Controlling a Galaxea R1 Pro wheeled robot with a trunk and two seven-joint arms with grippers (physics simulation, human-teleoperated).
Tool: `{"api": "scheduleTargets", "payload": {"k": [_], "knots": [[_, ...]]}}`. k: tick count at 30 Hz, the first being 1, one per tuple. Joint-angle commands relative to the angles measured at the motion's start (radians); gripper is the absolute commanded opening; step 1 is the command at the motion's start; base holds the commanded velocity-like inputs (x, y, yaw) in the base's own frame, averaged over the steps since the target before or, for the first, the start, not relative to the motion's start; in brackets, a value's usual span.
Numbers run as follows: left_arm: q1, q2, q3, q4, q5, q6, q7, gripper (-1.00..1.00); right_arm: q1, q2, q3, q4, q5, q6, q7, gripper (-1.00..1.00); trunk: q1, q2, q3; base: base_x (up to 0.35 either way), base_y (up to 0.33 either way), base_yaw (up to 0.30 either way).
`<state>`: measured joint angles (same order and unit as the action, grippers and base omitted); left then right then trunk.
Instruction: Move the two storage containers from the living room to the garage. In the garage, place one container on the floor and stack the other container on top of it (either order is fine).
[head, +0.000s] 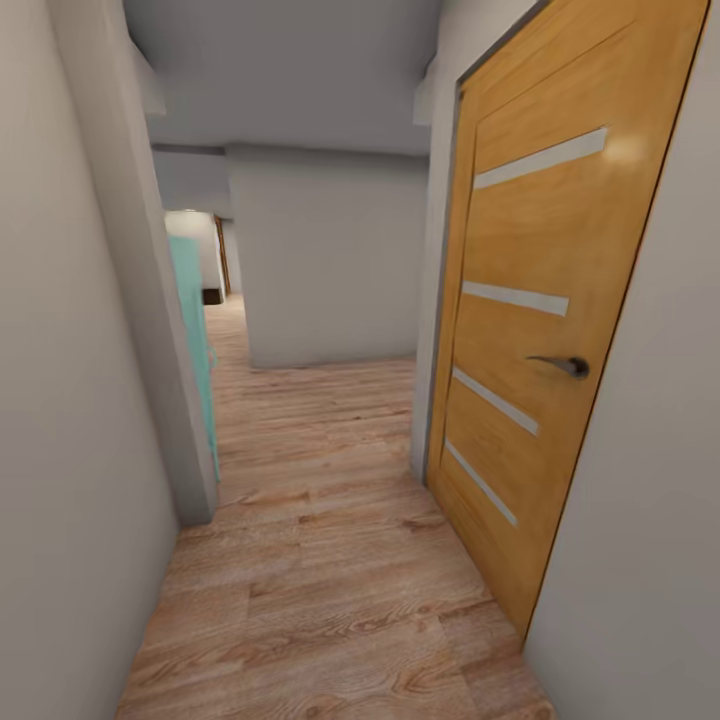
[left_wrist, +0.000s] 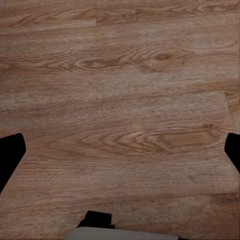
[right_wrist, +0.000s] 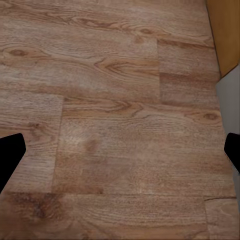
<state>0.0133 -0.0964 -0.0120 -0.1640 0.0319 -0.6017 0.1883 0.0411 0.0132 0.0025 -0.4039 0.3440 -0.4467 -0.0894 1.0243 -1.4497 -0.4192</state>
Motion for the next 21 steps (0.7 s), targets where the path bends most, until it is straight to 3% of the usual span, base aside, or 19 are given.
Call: {"api": "scheduleTargets", "payload": {"k": [1, 12, 21], "knots": [[0.001, 0.0, -0.002, -0.002, 0.003, -0.001, 0.002, 1.0, 0.0, 0.0, 0.0, -0.001, 0.011, 0.0, -0.009, 1.0, 0.001, 0.0, -0.001, 0.321, 0.0, 0.001], [0.001, 0.002, -0.002, -0.002, 0.003, -0.001, 0.005, 1.0, 0.0, -0.001, 0.0, -0.001, 0.01, 0.0, -0.009, 1.0, 0.001, 0.0, -0.001, 0.321, 0.034, 0.0], [0.001, 0.014, 0.013, -0.019, 0.001, -0.001, 0.053, 1.0, 0.0, -0.001, -0.002, -0.002, 0.009, -0.002, -0.009, 1.0, 0.001, 0.0, -0.001, 0.321, 0.112, 0.0]]}}
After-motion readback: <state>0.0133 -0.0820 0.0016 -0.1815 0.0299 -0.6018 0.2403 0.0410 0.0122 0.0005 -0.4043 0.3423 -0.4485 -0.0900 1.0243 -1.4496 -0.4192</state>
